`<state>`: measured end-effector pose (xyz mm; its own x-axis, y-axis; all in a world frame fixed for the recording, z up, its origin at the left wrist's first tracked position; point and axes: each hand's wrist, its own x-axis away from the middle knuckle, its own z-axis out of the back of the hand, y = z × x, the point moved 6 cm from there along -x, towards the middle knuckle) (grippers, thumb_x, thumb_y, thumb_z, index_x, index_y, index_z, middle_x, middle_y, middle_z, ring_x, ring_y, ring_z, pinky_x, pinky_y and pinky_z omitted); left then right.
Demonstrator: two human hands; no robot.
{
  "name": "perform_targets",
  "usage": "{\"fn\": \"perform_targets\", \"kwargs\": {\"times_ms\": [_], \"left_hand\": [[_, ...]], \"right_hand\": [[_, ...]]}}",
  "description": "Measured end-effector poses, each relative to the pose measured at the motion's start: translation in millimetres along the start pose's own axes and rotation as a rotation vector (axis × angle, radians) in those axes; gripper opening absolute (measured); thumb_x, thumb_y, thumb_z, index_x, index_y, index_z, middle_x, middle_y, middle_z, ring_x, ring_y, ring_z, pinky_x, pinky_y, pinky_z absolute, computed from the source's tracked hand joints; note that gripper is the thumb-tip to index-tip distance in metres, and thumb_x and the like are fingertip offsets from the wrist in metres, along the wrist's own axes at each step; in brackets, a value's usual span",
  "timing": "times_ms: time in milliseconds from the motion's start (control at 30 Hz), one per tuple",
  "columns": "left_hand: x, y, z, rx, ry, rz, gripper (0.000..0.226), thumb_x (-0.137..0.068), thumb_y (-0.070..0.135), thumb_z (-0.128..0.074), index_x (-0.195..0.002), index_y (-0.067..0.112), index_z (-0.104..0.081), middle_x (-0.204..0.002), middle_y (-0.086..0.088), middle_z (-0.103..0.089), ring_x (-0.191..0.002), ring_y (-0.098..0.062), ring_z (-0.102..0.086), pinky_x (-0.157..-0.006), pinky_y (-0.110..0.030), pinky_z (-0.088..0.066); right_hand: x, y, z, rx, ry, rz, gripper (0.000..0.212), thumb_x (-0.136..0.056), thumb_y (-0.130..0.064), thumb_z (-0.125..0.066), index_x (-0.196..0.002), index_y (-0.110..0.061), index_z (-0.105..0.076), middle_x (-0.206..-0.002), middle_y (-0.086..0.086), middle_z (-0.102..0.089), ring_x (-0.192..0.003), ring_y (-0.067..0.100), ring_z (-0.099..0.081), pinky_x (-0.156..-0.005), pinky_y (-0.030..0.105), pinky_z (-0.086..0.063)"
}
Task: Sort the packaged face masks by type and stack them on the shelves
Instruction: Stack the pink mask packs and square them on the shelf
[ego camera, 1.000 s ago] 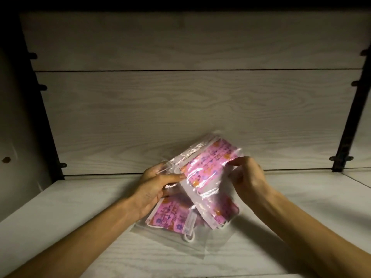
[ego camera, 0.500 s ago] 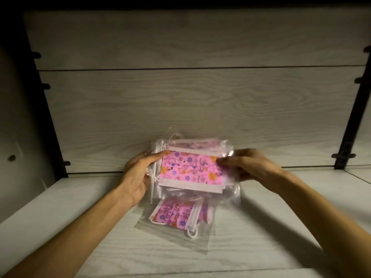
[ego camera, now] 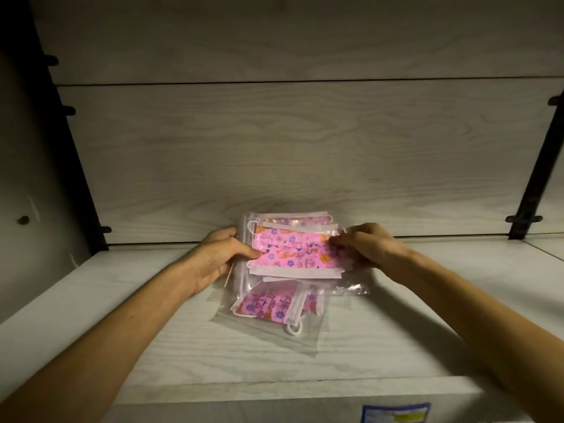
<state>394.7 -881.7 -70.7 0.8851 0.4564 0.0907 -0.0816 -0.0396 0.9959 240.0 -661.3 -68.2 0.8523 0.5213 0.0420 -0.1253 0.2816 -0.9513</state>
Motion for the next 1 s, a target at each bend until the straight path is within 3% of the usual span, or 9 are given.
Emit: {"fn": "perform_targets", "kwargs": {"times_ms": [200, 333, 433, 533, 633, 700, 800, 900, 1000], "left_hand": [[1.5, 9.0, 2.2, 0.110, 0.049, -0.091, 0.040, -0.076, -0.006, -0.074, -0.115, -0.001, -0.066, -0.117, -0.025, -0.071, -0.109, -0.036, -0.070, -0.099, -0.049, -0.055], [7.5, 9.4, -4.7, 0.146, -0.048, -0.048, 0.045, -0.073, 0.007, -0.074, -0.117, -0.001, -0.068, -0.121, -0.024, -0.070, -0.114, -0.039, -0.067, -0.103, -0.051, -0.052], [11.5, 5.6, -9.7, 0.131, -0.084, -0.009, 0.040, -0.082, 0.009, -0.069, -0.121, -0.001, -0.068, -0.123, -0.023, -0.070, -0.107, -0.033, -0.070, -0.096, -0.044, -0.057], [14.0, 3.4, -14.3, 0.174, -0.187, -0.024, 0.043, -0.087, 0.024, -0.063, -0.125, 0.004, -0.068, -0.128, -0.025, -0.065, -0.115, -0.036, -0.060, -0.111, -0.048, -0.043], [18.8, 4.8, -22.5, 0.184, -0.384, -0.016, 0.049, -0.089, 0.051, -0.060, -0.108, 0.009, -0.077, -0.099, -0.014, -0.069, -0.087, -0.026, -0.065, -0.086, -0.038, -0.054], [18.9, 6.0, -25.5, 0.198, -0.458, 0.011, 0.061, -0.085, 0.064, -0.059, -0.091, 0.007, -0.079, -0.085, -0.012, -0.072, -0.074, -0.022, -0.068, -0.073, -0.030, -0.058], [8.7, 5.6, -19.0, -0.082, -0.275, -0.014, 0.072, -0.089, 0.069, -0.047, -0.094, 0.006, -0.081, -0.090, -0.009, -0.078, -0.076, -0.016, -0.071, -0.065, -0.025, -0.050], [1.9, 2.6, -6.4, -0.472, 0.028, -0.140, 0.047, -0.095, 0.055, -0.057, -0.100, 0.014, -0.079, -0.095, 0.004, -0.080, -0.090, -0.013, -0.071, -0.061, -0.025, -0.046], [-0.5, -2.2, -1.6, -0.502, 0.063, -0.168, 0.037, -0.096, 0.048, -0.061, -0.100, 0.016, -0.079, -0.096, 0.008, -0.079, -0.093, -0.010, -0.072, -0.067, -0.026, -0.051]], "right_hand": [[1.6, -9.3, 8.3, 0.011, -0.006, 0.058, 0.044, -0.079, -0.025, -0.081, -0.111, 0.003, -0.069, -0.101, 0.012, -0.075, -0.087, 0.023, -0.071, -0.077, 0.034, -0.057], [3.7, -5.4, 1.4, -0.179, -0.218, -0.029, 0.030, -0.083, -0.022, -0.078, -0.107, -0.004, -0.077, -0.100, 0.011, -0.074, -0.076, 0.019, -0.065, -0.074, 0.033, -0.051], [1.2, -4.3, 2.6, -0.226, -0.184, -0.022, 0.011, -0.088, -0.012, -0.072, -0.090, -0.001, -0.074, -0.083, 0.012, -0.075, -0.067, 0.018, -0.067, -0.066, 0.029, -0.056], [-0.9, -3.9, 7.1, -0.204, -0.106, 0.028, 0.013, -0.092, -0.007, -0.061, -0.087, -0.001, -0.072, -0.076, 0.011, -0.073, -0.062, 0.021, -0.066, -0.055, 0.028, -0.046], [-1.4, -2.1, 10.9, -0.139, -0.032, 0.023, 0.018, -0.091, -0.005, -0.056, -0.081, -0.002, -0.071, -0.078, 0.015, -0.070, -0.062, 0.025, -0.064, -0.060, 0.032, -0.053], [-3.2, -1.5, 13.6, -0.096, 0.008, -0.015, 0.022, -0.089, -0.005, -0.053, -0.076, -0.004, -0.071, -0.070, 0.012, -0.068, -0.050, 0.019, -0.060, -0.047, 0.024, -0.050], [-3.8, -2.5, 18.0, 0.098, 0.034, -0.013, 0.024, -0.085, -0.011, -0.055, -0.068, -0.006, -0.072, -0.051, 0.003, -0.061, -0.034, 0.012, -0.047, -0.036, 0.015, -0.034], [-3.4, -3.1, 12.4, 0.306, 0.000, 0.100, 0.021, -0.084, -0.014, -0.059, -0.067, -0.009, -0.071, -0.061, 0.007, -0.065, -0.050, 0.018, -0.054, -0.050, 0.025, -0.042], [-2.5, -1.8, 1.0, 0.327, -0.075, 0.133, 0.016, -0.087, -0.013, -0.064, -0.072, -0.010, -0.069, -0.060, 0.001, -0.065, -0.048, 0.011, -0.057, -0.046, 0.022, -0.047]]}}
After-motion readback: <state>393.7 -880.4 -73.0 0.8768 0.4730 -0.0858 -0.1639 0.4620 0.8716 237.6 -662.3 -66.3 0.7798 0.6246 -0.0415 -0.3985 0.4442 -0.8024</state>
